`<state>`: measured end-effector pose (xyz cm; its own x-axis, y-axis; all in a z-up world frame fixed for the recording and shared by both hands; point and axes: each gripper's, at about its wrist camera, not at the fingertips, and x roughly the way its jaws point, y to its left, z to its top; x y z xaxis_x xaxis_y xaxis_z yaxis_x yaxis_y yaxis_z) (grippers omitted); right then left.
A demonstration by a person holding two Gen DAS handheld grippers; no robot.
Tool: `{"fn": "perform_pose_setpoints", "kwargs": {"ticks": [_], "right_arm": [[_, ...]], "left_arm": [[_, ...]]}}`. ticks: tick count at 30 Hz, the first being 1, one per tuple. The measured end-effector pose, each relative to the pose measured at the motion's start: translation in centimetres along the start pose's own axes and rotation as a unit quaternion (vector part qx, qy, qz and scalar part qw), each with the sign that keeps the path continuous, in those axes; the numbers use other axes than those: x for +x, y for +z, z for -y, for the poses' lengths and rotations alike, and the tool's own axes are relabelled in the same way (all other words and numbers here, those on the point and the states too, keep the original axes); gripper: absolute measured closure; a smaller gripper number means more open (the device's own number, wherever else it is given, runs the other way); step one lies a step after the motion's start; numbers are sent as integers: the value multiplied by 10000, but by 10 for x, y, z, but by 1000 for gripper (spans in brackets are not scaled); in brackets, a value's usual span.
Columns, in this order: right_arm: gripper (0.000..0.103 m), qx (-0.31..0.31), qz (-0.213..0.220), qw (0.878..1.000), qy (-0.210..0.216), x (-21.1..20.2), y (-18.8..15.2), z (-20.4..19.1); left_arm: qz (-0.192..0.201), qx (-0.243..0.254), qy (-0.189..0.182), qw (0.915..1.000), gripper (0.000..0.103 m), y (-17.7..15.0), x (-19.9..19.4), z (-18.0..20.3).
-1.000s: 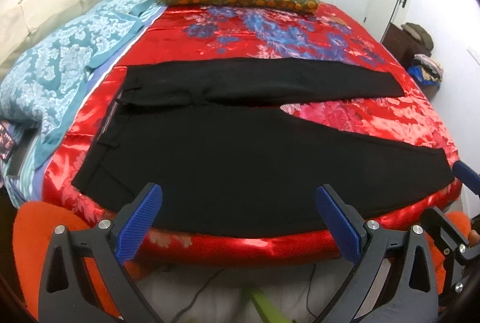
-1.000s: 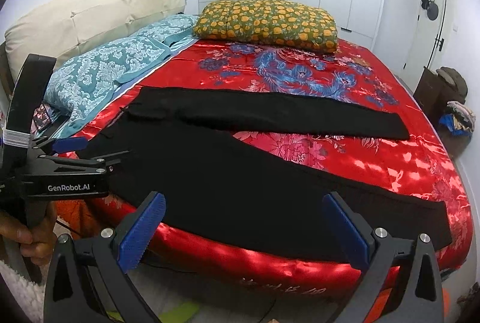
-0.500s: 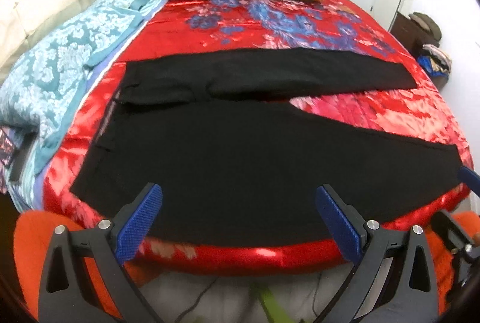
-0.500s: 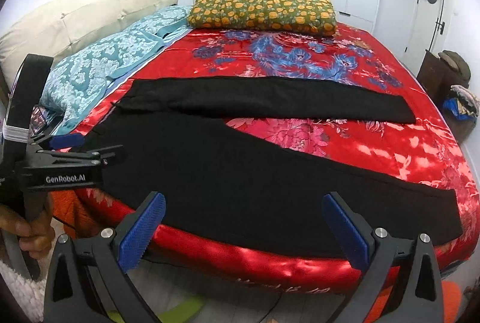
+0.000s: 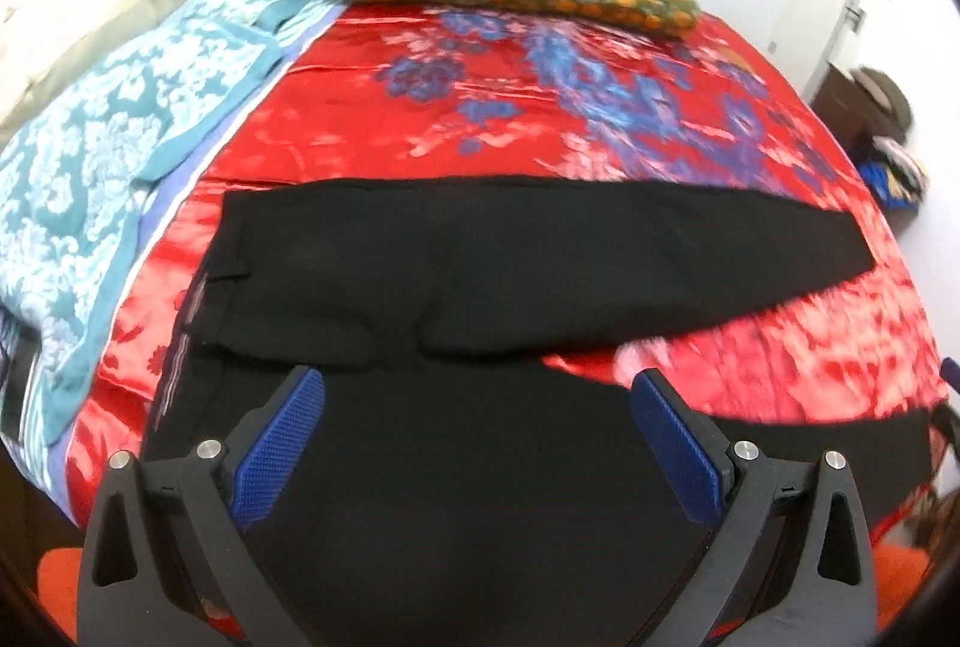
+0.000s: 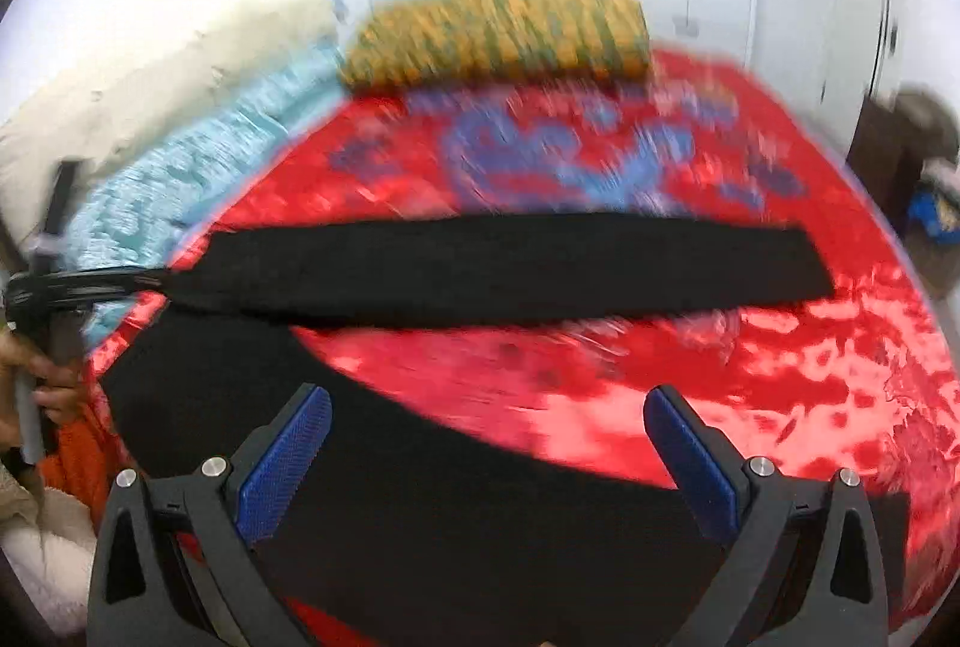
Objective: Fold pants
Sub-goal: 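Grasp the pant leg hem with the right gripper and lift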
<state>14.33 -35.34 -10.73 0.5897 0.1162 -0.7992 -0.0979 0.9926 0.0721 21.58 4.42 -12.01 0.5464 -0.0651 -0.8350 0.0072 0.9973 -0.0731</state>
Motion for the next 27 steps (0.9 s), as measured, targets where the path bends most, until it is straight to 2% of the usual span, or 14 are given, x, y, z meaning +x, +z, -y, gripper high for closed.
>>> {"fn": "perform_pose_setpoints", "kwargs": {"ticks": [1,3,5,8,10,11,12,16,20,22,23,24,27], "right_arm": [[0,76,-146,9998,-149,11,6,20],[0,374,-248,9965,-703,39,32,96],[0,631,-271,9933,-925,61,54,154],[0,1084,-680,9827,-1342,111,94,245],[7,1473,-940,9732,-1495,143,118,293],[18,1601,-925,9711,-1510,154,129,310],[25,1670,-892,9703,-1507,165,139,320],[29,1613,-963,9701,-1535,211,167,337],[29,1295,-1229,9667,-1834,250,172,344],[33,1344,-1337,9681,-1639,258,167,350],[70,1398,-1317,9713,-1406,257,164,350],[90,1344,-1257,9723,-1439,251,164,349],[91,1206,-711,9804,-1387,207,164,329]], "left_arm": [[-18,-39,72,10000,1,0,5,-2],[-162,-47,257,9995,1,-6,17,-6],[-332,-43,406,9986,1,-16,27,-10],[-635,-73,623,9960,1,-36,39,-14],[-817,-53,736,9939,1,-45,47,-14],[-877,-26,786,9930,1,-48,49,-13],[-931,13,841,9921,1,-50,51,-11],[-1097,119,997,9889,1,-53,61,-5],[-1195,223,1040,9871,1,-55,68,0],[-1226,299,1062,9863,1,-58,71,2],[-1256,325,1062,9858,1,-59,73,3],[-1295,332,1053,9854,1,-61,73,4],[-1309,268,926,9867,1,-61,71,5]]}}
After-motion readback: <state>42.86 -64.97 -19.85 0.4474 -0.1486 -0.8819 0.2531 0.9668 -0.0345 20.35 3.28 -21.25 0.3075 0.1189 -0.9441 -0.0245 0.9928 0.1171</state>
